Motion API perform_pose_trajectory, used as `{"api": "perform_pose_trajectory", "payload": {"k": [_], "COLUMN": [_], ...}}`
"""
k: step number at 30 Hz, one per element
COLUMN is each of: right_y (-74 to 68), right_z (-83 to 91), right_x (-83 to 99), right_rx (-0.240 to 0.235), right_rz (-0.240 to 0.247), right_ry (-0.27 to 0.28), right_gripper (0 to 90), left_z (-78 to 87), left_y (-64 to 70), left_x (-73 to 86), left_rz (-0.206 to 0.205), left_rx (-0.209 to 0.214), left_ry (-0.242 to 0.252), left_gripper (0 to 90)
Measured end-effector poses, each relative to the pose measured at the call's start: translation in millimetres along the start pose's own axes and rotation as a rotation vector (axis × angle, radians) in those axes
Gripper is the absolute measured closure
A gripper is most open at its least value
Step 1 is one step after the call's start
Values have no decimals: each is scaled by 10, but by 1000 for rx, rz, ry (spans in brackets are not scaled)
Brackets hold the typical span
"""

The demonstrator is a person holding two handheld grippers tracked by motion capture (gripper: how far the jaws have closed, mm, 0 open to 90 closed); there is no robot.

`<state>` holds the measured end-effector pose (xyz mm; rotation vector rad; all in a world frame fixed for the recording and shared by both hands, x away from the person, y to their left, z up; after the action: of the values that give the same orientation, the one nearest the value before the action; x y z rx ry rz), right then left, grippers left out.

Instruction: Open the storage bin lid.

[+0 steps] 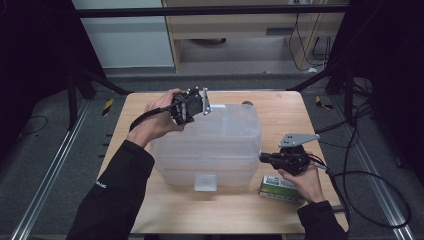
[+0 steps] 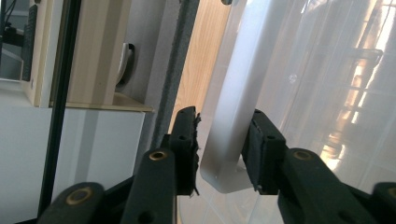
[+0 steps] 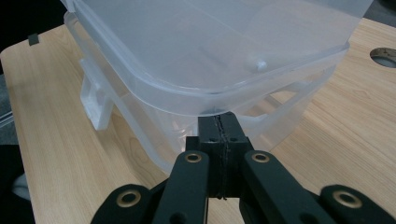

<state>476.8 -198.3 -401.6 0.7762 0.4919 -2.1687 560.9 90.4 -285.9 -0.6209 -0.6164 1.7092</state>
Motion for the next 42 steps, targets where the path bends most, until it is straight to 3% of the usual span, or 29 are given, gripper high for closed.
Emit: {"api": "perform_pose_trajectory", "payload": {"k": [3, 11, 23, 25, 27, 29, 31, 32, 34, 36, 37, 38, 39, 41, 42], "right_y": [3, 4, 6, 6, 6, 5, 5, 6, 6, 5, 5, 7, 7, 7, 6], "right_z": [2, 2, 6, 7, 7, 7, 7, 7, 8, 7, 7, 8, 8, 9, 9], "right_x": [0, 0, -1, -1, -1, -1, -1, -2, -2, -2, -2, -3, -3, -4, -3], "right_rx": [-1, -4, -6, -6, -5, -5, -5, -6, -6, -5, -5, -6, -4, -5, -4], "right_rz": [1, -1, -6, -7, -6, -7, -7, -7, -8, -8, -8, -9, -9, -10, -11], "right_ry": [2, 5, 11, 10, 11, 10, 10, 9, 10, 10, 10, 10, 11, 12, 12], "right_gripper": [900, 900, 900, 900, 900, 900, 900, 900, 900, 900, 900, 900, 900, 900, 900], "left_z": [18, 105, 299, 329, 336, 347, 346, 350, 354, 367, 367, 373, 373, 378, 378], "left_y": [-3, 3, -12, -1, 0, 23, 29, 42, 44, 41, 41, 35, 35, 33, 33], "left_x": [11, 87, 393, 491, 518, 648, 679, 761, 802, 922, 922, 995, 995, 1098, 1098], "left_rz": [1, -1, 102, 137, 143, 189, 200, 234, 252, 318, 318, 359, 359, 416, 416], "left_rx": [9, 11, 38, 44, 43, 46, 47, 45, 46, 57, 57, 55, 55, 53, 53], "left_ry": [8, 26, 91, 114, 115, 132, 134, 142, 150, 175, 175, 187, 187, 204, 204], "left_gripper": [591, 569, 566, 564, 564, 571, 577, 579, 588, 598, 605, 608, 611, 625, 629]}}
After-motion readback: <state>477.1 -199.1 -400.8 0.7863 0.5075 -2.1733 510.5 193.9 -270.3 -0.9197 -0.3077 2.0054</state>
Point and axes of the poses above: each handheld gripper's, and its own axes: z roughly backward along the jaws, x roughly out of its underside, y roughly to its right, the point moved 2 cm from there along -z, roughly forward along the jaws, and after that the axes turned 14 degrees about -y, right-handed, at the moved point
